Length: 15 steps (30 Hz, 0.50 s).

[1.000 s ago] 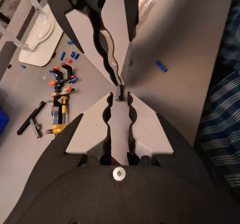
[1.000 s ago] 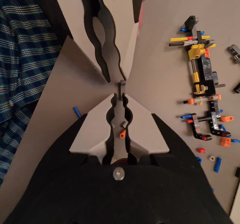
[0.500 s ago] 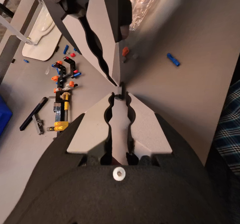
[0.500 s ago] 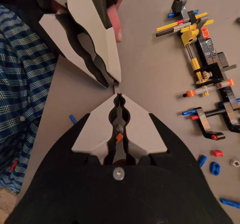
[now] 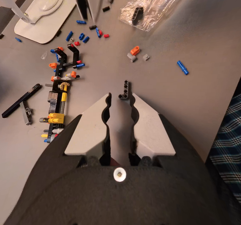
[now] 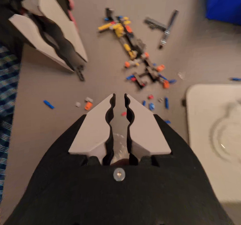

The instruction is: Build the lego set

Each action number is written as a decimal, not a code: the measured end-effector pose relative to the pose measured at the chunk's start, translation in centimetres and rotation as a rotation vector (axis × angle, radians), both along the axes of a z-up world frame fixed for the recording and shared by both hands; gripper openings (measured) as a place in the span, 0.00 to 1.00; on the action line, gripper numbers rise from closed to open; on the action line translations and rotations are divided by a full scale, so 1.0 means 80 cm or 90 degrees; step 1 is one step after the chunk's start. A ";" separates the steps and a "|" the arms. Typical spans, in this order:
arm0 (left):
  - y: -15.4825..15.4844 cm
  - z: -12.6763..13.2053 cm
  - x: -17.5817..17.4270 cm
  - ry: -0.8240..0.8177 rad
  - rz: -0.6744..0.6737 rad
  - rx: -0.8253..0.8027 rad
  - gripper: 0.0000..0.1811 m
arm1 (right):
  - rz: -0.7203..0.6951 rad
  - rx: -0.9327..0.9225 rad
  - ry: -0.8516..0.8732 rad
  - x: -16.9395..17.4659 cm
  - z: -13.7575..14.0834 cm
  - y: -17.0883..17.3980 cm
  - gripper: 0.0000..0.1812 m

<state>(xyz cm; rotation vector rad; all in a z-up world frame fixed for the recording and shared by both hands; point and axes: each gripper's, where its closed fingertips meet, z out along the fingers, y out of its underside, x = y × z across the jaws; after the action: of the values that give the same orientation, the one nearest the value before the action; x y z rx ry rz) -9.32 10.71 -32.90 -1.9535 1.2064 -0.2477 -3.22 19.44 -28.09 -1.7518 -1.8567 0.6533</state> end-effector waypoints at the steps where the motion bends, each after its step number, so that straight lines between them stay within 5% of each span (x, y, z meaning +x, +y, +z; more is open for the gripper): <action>1: 0.001 -0.003 0.001 0.004 0.002 -0.004 0.14 | -0.023 0.014 -0.008 0.013 0.002 0.017 0.07; 6: -0.003 -0.010 0.009 0.009 -0.003 -0.025 0.12 | -0.058 0.055 -0.057 0.038 -0.017 0.064 0.08; 15: -0.003 -0.003 0.008 -0.001 0.013 -0.029 0.17 | -0.046 0.090 -0.088 0.010 -0.051 0.110 0.07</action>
<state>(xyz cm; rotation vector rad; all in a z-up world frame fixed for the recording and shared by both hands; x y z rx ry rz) -8.71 10.43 -33.11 -2.0028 1.1891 -0.2682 -2.43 28.22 -32.15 -1.8009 -1.8712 0.3707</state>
